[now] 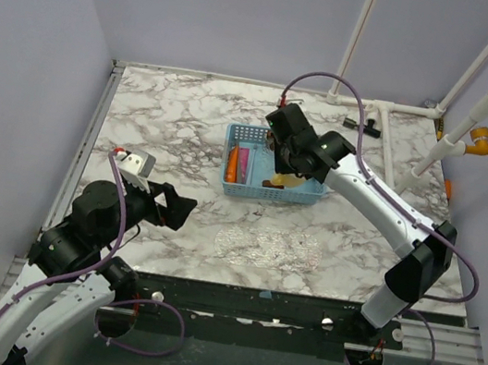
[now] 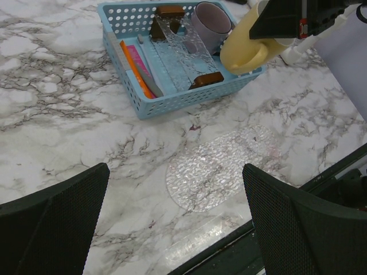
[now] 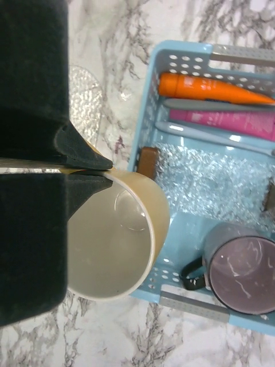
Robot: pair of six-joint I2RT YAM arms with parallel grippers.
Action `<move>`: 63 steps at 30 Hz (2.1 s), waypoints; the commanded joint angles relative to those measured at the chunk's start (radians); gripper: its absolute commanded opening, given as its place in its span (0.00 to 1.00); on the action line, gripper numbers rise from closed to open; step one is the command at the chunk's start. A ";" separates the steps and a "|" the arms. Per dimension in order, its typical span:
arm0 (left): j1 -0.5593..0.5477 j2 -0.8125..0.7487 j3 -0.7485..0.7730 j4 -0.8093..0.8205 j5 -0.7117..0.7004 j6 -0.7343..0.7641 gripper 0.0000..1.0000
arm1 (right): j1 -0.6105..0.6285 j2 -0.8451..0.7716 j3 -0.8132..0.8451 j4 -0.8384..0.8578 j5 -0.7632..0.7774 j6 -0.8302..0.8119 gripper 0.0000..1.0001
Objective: Prepare toiletry sets of a toothbrush and toothpaste on the tray
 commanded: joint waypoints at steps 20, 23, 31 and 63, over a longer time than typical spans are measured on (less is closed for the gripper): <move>-0.003 -0.043 0.000 -0.032 -0.075 -0.015 0.99 | 0.355 -0.010 -0.024 -0.064 0.136 0.284 0.01; -0.003 -0.050 0.003 -0.040 -0.094 -0.019 0.99 | 0.380 0.004 -0.035 -0.049 0.131 0.308 0.01; -0.002 -0.072 0.005 -0.048 -0.114 -0.025 0.99 | 0.422 0.074 -0.042 -0.021 0.112 0.357 0.01; -0.003 -0.165 0.011 -0.082 -0.229 -0.047 0.99 | 0.495 0.247 -0.026 0.017 0.031 0.437 0.01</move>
